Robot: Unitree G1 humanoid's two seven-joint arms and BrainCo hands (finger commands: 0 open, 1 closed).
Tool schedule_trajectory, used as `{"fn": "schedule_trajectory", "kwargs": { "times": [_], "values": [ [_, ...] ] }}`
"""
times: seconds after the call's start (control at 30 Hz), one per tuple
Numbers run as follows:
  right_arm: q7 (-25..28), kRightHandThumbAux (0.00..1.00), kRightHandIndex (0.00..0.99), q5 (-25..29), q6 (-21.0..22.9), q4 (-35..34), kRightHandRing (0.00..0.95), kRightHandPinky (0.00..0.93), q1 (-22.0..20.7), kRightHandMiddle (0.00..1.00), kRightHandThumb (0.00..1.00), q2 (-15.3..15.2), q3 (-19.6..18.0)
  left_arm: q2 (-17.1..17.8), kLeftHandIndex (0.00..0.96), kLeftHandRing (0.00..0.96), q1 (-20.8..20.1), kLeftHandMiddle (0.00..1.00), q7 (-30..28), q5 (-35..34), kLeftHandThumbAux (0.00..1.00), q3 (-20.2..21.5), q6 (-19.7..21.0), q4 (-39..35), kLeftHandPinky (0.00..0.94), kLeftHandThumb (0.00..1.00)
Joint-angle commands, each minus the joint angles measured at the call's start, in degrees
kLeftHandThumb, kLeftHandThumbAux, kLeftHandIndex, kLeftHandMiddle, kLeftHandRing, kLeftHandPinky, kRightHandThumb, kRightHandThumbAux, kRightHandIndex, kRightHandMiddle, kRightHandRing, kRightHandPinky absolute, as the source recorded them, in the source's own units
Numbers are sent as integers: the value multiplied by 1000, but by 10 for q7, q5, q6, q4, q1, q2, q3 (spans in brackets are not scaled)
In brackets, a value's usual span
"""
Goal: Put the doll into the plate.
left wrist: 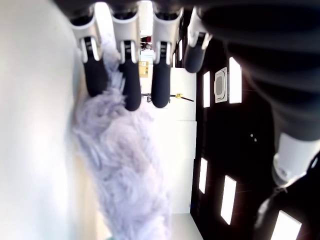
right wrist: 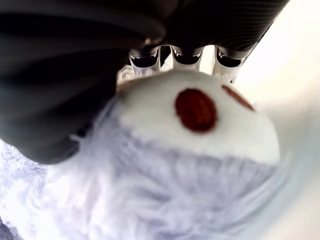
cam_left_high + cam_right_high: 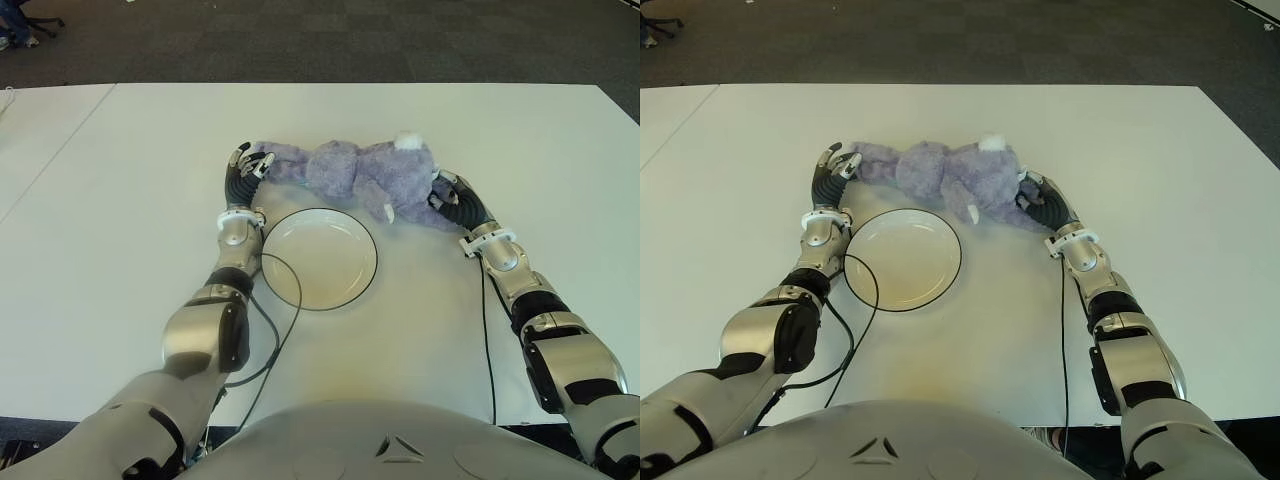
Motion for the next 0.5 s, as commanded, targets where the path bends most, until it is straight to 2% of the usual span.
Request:
{"fn": "schedule_trajectory", "kwargs": {
  "times": [0.03,0.27,0.5],
  "values": [
    [12,718,440,3,31,17,853,839,3,854,701,12,-4,-32,161,319,111,305,-5,0,578,-2,70,77,300,0],
    [-20,718,439,-3,4,-70,867,866,-15,865,702,6,-19,-30,178,319,111,304,-12,-6,584,5,74,78,291,0],
    [-56,718,439,-20,-14,-100,876,878,-7,874,703,8,-22,-31,172,312,111,297,-8,-3,585,3,68,79,283,0]
  ]
}}
